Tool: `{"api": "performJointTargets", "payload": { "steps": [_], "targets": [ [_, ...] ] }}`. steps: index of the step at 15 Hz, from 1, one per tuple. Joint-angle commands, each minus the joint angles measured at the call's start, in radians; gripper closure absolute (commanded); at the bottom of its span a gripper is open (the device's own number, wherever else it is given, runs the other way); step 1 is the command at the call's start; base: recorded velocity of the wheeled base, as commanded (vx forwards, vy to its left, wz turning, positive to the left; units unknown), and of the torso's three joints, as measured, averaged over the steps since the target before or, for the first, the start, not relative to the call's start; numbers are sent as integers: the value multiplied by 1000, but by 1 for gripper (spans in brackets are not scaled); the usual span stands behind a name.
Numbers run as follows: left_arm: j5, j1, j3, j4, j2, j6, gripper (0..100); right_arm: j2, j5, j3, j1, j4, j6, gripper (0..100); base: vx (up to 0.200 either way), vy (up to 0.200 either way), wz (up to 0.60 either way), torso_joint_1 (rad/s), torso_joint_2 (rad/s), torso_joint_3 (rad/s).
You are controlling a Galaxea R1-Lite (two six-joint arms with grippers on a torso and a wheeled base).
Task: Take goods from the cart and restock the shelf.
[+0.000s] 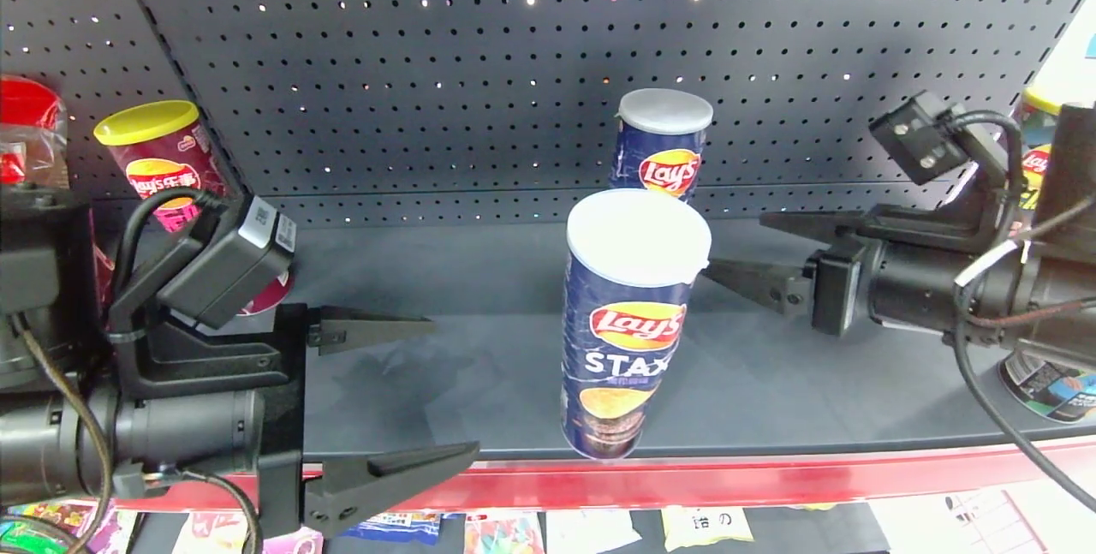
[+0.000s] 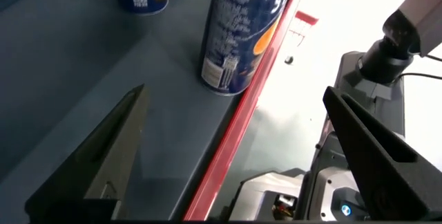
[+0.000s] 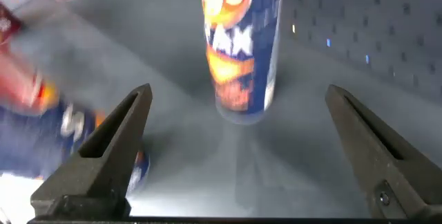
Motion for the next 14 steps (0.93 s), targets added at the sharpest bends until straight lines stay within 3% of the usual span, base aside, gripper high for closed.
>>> {"api": "performJointTargets", "payload": {
  "steps": [1, 6, 10, 14],
  "targets": [
    [2, 17, 33, -1, -29, 0, 0, -113, 1, 81, -27, 5, -3, 0, 0, 0, 0, 0, 0, 0],
    [28, 34, 65, -1, -54, 0, 0, -335, 2, 233, -30, 94, -4, 0, 0, 0, 0, 0, 0, 0],
    [49, 34, 82, 1, -55, 0, 0, -582, -1, 273, -33, 352, -3, 0, 0, 0, 0, 0, 0, 0],
    [75, 33, 93, 1, -42, 6, 0, -717, -16, 321, -33, 448, -1, 0, 0, 0, 0, 0, 0, 0]
  ]
}}
